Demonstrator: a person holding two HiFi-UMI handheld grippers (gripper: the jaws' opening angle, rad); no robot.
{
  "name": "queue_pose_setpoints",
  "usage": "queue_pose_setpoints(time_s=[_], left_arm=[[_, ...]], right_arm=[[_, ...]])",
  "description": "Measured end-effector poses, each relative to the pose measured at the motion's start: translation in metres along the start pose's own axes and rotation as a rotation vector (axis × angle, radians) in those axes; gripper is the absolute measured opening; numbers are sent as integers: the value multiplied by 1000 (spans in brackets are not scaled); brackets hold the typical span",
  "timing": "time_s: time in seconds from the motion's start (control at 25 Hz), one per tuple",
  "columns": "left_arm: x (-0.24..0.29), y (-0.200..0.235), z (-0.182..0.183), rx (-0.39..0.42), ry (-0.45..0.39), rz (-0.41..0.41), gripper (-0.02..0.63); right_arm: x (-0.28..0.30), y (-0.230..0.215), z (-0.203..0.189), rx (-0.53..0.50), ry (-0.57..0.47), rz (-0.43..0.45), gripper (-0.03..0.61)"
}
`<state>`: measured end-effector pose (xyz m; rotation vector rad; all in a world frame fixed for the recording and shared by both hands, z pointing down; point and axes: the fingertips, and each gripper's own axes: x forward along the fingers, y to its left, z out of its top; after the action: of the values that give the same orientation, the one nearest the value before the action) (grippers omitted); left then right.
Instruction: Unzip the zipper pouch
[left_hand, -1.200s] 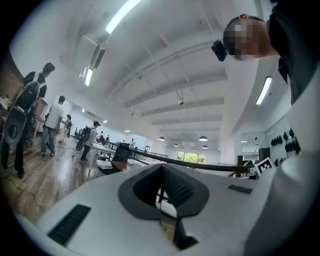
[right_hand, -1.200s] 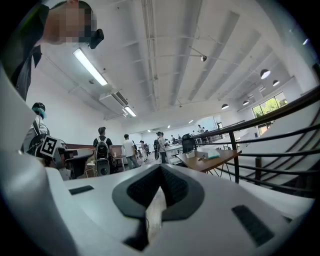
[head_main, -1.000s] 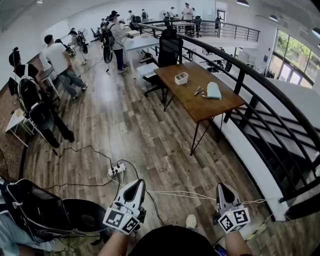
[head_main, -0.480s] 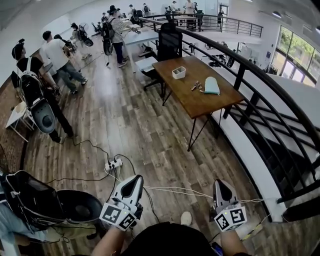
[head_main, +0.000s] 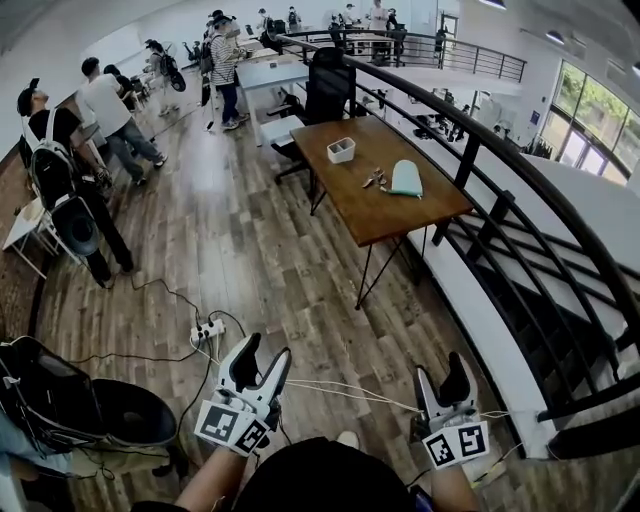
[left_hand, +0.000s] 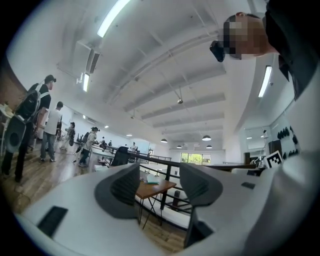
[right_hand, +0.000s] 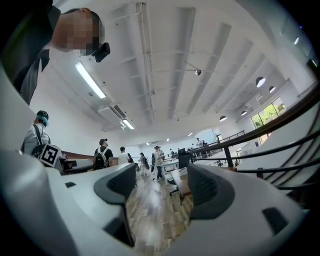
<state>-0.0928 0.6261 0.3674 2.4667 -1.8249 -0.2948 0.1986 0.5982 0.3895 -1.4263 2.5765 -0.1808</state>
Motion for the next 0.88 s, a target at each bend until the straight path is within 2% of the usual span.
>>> queue_pose_setpoints(time_s=[0.12,0.24,0.4,0.56,0.72,0.88], left_arm=[[18,-8,-6,-5,10,-6,271],[26,-21,-12,-12,23,-10,278],[30,-37,-19,-39,35,-17,285],[39,-52,-17,-66,37,-58,288],[47,-49,-15,-53,47,-68,288],[61,-33,-21,-58,41,-53,288]], right_arm=[[1,-15,5,-1,-4,0,313],[-8,-33,5,30,2,-18,308],[-25,-54,1,18,15,-41,308],[-25,-76,-3,37,28,-61,265],[-17,-77,8,110,-51,-8,271],[1,-77,4,139,-51,26,312]])
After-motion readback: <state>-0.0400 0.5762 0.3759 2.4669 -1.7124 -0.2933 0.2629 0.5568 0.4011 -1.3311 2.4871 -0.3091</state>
